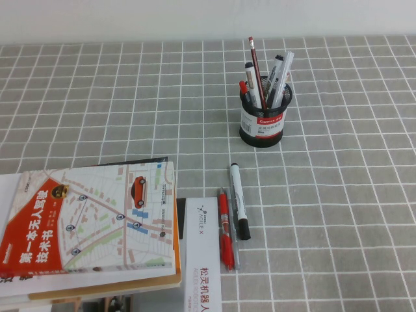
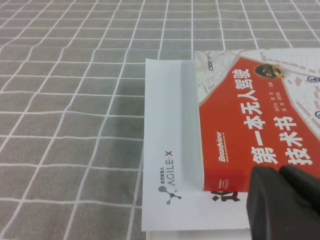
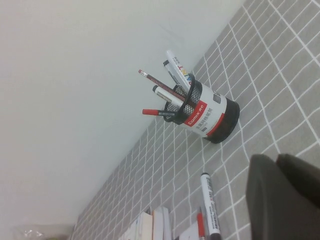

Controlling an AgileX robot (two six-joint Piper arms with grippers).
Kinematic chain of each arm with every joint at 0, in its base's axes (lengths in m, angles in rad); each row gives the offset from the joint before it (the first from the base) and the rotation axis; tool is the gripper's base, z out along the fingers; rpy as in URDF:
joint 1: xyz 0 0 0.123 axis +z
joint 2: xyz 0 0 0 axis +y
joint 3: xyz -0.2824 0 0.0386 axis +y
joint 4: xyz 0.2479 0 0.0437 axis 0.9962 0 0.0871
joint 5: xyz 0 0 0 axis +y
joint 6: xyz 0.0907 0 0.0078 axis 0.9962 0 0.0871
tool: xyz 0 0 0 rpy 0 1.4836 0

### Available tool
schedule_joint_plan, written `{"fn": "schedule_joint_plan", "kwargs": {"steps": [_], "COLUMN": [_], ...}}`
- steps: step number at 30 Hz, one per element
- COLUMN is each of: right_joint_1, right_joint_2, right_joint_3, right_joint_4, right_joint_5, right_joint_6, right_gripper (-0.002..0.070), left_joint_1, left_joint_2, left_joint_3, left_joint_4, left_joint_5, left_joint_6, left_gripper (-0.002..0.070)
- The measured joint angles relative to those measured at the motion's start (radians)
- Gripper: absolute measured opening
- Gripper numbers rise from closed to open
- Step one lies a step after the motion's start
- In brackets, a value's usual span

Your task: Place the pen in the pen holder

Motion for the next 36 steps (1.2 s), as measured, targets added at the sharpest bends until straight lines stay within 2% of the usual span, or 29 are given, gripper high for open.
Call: {"fn": "schedule_joint_plan", "kwargs": {"steps": [7, 11, 14, 17, 25, 28, 36], "right_joint_1": [0.000, 0.000, 0.000, 0.000, 0.017, 0.093, 0.483], "right_joint_2": [0.000, 0.077, 0.224, 0.450, 1.037, 1.208, 1.569], "right_joint_3": [-0.007, -0.121, -0.227, -0.385, -0.835, -0.986, -1.329], "right_joint_4": [-0.008, -0.126, -0.285, -0.429, -0.549, -0.616, -1.041], "right_joint_5": [0.012, 0.097, 0.177, 0.337, 0.753, 0.850, 0.962], "right_joint_6": [-0.069, -0.164, -0.180, -0.187, -0.206, -0.167, 0.151], "right_gripper": [-0.0013, -0.0012, -0.0013, -0.0013, -0.0013, -0.0013, -0.0013], "left_joint_1": [0.000, 0.000, 0.000, 0.000, 0.000, 0.000, 0.000], "left_joint_2": [0.000, 0.000, 0.000, 0.000, 0.000, 0.000, 0.000], "left_joint_3": [0.000, 0.000, 0.000, 0.000, 0.000, 0.000, 0.000], "left_joint_4": [0.000, 0.000, 0.000, 0.000, 0.000, 0.000, 0.000], "left_joint_5": [0.000, 0.000, 0.000, 0.000, 0.000, 0.000, 0.000], "left_joint_6": [0.000, 0.000, 0.000, 0.000, 0.000, 0.000, 0.000], "left_gripper": [-0.0003, -0.0003, -0.0003, -0.0003, -0.0003, -0.0003, -0.0003]}}
